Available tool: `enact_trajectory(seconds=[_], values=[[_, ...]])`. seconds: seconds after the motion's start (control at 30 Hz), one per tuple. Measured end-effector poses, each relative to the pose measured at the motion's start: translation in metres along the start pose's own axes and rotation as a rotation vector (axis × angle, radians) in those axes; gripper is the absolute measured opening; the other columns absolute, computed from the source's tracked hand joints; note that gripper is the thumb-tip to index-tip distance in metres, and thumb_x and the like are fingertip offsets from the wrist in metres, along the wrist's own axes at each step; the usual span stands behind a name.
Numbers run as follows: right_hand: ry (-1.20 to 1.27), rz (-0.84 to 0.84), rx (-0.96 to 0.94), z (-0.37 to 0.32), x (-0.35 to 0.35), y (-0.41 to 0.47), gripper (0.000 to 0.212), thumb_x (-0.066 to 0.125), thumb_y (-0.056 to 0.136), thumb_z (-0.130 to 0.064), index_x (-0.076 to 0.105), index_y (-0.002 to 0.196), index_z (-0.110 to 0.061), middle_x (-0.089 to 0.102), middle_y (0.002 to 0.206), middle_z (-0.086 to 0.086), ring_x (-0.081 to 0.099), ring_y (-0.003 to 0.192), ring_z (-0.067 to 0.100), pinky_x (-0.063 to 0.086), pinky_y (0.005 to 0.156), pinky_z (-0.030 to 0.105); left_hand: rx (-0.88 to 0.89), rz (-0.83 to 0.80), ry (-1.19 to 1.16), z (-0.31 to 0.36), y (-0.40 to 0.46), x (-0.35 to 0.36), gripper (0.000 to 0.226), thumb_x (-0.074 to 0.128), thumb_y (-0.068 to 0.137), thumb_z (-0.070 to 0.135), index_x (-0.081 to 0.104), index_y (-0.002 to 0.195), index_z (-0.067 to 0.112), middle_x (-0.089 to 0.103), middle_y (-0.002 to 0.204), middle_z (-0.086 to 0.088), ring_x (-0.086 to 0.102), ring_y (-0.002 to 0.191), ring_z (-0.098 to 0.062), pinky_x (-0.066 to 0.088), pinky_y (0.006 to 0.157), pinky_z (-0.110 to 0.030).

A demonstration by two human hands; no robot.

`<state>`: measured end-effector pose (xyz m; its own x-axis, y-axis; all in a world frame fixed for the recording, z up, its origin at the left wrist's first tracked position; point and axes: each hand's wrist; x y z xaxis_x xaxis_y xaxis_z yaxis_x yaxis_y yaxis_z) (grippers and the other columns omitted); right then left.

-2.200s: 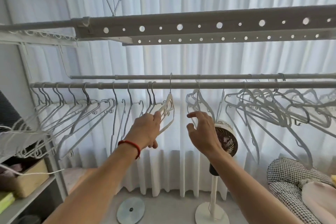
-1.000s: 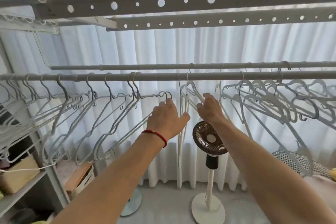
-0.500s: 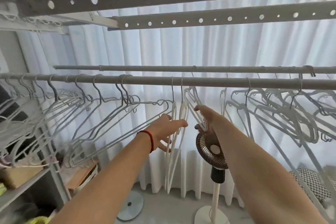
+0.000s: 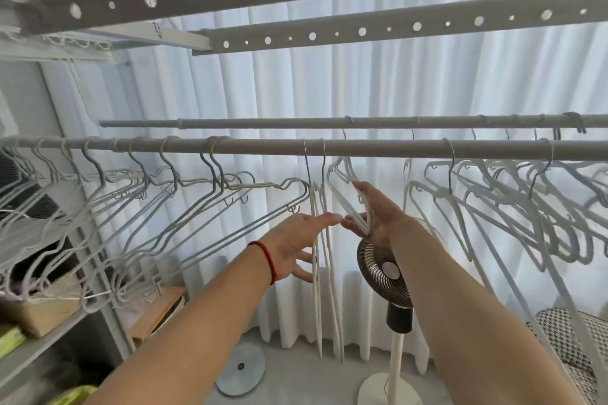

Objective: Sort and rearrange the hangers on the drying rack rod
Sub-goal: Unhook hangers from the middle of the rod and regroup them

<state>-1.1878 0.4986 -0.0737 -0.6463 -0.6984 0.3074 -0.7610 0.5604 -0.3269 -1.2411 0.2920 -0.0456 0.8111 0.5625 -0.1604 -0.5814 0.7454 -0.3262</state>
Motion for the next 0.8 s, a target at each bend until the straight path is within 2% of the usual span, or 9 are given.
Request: enact_trajectory(seconds=[0.07, 0.2, 0.3, 0.37, 0.43, 0.5, 0.63, 0.73, 0.8], values=[[0.04, 0.025, -0.05, 0.003, 0.004, -0.003, 0.082, 0.076, 0.083, -0.057, 0.046, 0.144, -0.011, 0.054, 0.119, 0.023, 0.072, 0.077, 0.03, 0.062, 0.054, 0.032, -0.001, -0.013, -0.017, -0.002, -0.001, 0.002, 0.049, 0.077, 0.081, 0.053, 0.057, 0.118, 0.028, 0.049, 0.134, -0.011, 0.056, 0.123, -0.041, 0.056, 0.088, -0.062], [0.093, 0.07, -0.089, 0.008, 0.009, -0.006, 0.08, 0.075, 0.086, -0.053, 0.043, 0.147, -0.012, 0.053, 0.116, 0.021, 0.072, 0.067, 0.025, 0.064, 0.059, 0.034, 0.015, -0.014, -0.033, -0.008, 0.0, 0.005, 0.09, 0.081, 0.064, 0.064, 0.048, 0.139, 0.026, 0.044, 0.145, -0.012, 0.051, 0.128, -0.043, 0.055, 0.089, -0.063], [0.064, 0.114, -0.116, 0.002, 0.009, -0.004, 0.083, 0.076, 0.085, -0.053, 0.044, 0.148, -0.009, 0.053, 0.124, 0.022, 0.07, 0.1, 0.031, 0.06, 0.05, 0.032, 0.022, -0.01, -0.052, -0.01, 0.0, 0.006, 0.088, 0.08, 0.067, 0.064, 0.047, 0.139, 0.026, 0.042, 0.148, -0.011, 0.05, 0.128, -0.044, 0.055, 0.091, -0.063], [0.04, 0.133, -0.116, -0.006, 0.009, -0.001, 0.079, 0.074, 0.087, -0.053, 0.043, 0.147, -0.013, 0.053, 0.125, 0.023, 0.073, 0.091, 0.033, 0.063, 0.06, 0.035, 0.023, 0.008, -0.059, -0.012, 0.001, 0.006, 0.088, 0.079, 0.071, 0.064, 0.044, 0.142, 0.025, 0.04, 0.149, -0.011, 0.048, 0.129, -0.043, 0.055, 0.09, -0.063], [0.046, 0.135, -0.09, -0.013, 0.01, 0.001, 0.069, 0.072, 0.088, -0.053, 0.044, 0.141, -0.019, 0.055, 0.125, 0.023, 0.075, 0.079, 0.033, 0.064, 0.081, 0.037, 0.039, 0.039, -0.04, -0.013, 0.001, 0.006, 0.092, 0.078, 0.069, 0.067, 0.044, 0.143, 0.025, 0.041, 0.147, -0.01, 0.048, 0.129, -0.039, 0.056, 0.09, -0.062], [0.054, 0.145, -0.055, -0.016, 0.008, 0.006, 0.062, 0.073, 0.087, -0.054, 0.043, 0.129, -0.02, 0.056, 0.126, 0.024, 0.076, 0.081, 0.034, 0.061, 0.089, 0.035, 0.057, 0.065, 0.0, -0.015, 0.002, 0.005, 0.095, 0.077, 0.069, 0.069, 0.041, 0.145, 0.026, 0.041, 0.149, -0.007, 0.046, 0.131, -0.035, 0.055, 0.092, -0.06], [0.049, 0.162, 0.024, -0.005, 0.005, 0.013, 0.07, 0.077, 0.083, -0.054, 0.044, 0.13, -0.014, 0.057, 0.121, 0.027, 0.077, 0.073, 0.036, 0.059, 0.072, 0.027, 0.107, 0.102, 0.053, -0.018, -0.002, 0.002, 0.102, 0.075, 0.067, 0.073, 0.036, 0.149, 0.027, 0.04, 0.153, -0.003, 0.044, 0.134, -0.032, 0.055, 0.094, -0.056], [0.045, 0.177, 0.072, 0.02, 0.005, 0.012, 0.072, 0.078, 0.083, -0.052, 0.043, 0.132, -0.011, 0.059, 0.115, 0.029, 0.077, 0.078, 0.039, 0.06, 0.06, 0.029, 0.166, 0.173, 0.12, -0.019, -0.01, -0.001, 0.097, 0.071, 0.072, 0.073, 0.034, 0.15, 0.028, 0.042, 0.152, -0.005, 0.048, 0.129, -0.029, 0.049, 0.102, -0.052], [0.047, 0.176, 0.113, 0.04, 0.005, 0.007, 0.078, 0.079, 0.082, -0.051, 0.042, 0.134, -0.006, 0.058, 0.118, 0.029, 0.076, 0.069, 0.039, 0.062, 0.057, 0.033, 0.272, 0.279, 0.28, -0.026, -0.019, -0.003, 0.091, 0.068, 0.08, 0.069, 0.03, 0.152, 0.028, 0.037, 0.155, -0.007, 0.044, 0.134, -0.027, 0.043, 0.108, -0.044]])
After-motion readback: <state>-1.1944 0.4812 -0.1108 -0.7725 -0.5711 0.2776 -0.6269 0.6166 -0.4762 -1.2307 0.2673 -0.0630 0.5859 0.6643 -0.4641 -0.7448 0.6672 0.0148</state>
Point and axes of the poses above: each hand's wrist, its own y-axis towards the middle knuckle, its own x-axis out of the palm, z = x × y
